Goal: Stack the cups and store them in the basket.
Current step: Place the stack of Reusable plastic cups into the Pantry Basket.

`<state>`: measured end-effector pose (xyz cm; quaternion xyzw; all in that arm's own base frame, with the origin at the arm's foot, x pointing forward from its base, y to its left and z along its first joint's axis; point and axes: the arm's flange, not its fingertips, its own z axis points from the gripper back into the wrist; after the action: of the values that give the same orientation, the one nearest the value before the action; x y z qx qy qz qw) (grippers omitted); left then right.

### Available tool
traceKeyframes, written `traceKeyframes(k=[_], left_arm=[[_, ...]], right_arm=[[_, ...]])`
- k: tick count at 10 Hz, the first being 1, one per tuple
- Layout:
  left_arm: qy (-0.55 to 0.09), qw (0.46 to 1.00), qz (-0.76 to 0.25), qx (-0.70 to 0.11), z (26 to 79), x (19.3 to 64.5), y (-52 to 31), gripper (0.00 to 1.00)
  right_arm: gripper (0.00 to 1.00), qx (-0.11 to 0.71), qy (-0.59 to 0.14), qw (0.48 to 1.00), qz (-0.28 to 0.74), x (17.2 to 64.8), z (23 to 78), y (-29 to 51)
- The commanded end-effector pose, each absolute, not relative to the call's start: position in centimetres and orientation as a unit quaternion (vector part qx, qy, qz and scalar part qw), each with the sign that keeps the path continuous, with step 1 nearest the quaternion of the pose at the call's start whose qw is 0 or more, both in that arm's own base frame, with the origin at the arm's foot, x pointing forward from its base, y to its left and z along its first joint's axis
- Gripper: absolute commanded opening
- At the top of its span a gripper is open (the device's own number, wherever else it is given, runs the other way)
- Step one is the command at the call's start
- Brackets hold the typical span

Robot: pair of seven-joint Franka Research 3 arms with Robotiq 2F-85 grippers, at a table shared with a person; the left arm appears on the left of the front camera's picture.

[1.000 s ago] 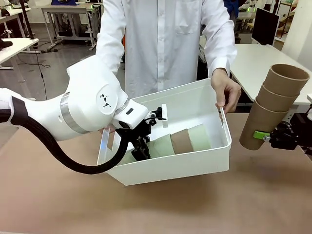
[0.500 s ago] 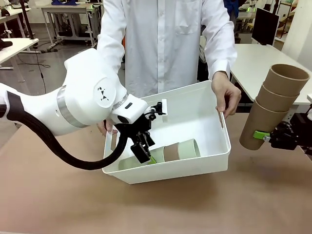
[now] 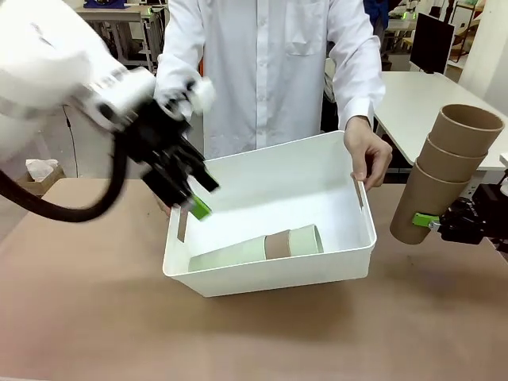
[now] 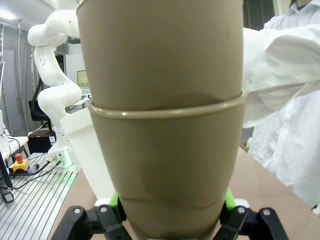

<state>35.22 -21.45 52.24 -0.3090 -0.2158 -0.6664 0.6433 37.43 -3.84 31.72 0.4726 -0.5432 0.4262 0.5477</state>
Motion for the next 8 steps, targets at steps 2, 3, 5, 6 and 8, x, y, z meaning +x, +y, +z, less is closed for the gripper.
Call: traceKeyframes(k=[2,3,5,6,8], left_arm=[[-0.276,0.613,-0.642,-0.369,55.9,37.0,-11.0,1.00],[-0.294,0.614,-0.637,-0.362,56.4,37.5,-7.8,1.00],[-0.346,0.627,-0.608,-0.343,57.2,37.9,-1.1,1.00],[-0.363,0.630,-0.597,-0.339,57.4,37.8,1.4,1.00],[-0.393,0.616,-0.595,-0.333,57.6,36.9,3.9,1.00]], right_arm=[[0.85,0.471,-0.547,0.545,0.426,37.5,32.2,-3.9],[0.85,0.471,-0.547,0.545,0.426,37.5,32.2,-3.9],[0.85,0.471,-0.547,0.545,0.426,37.5,32.2,-3.9],[0.85,0.471,-0.547,0.545,0.426,37.5,32.2,-3.9],[0.85,0.471,-0.547,0.545,0.426,37.5,32.2,-3.9]])
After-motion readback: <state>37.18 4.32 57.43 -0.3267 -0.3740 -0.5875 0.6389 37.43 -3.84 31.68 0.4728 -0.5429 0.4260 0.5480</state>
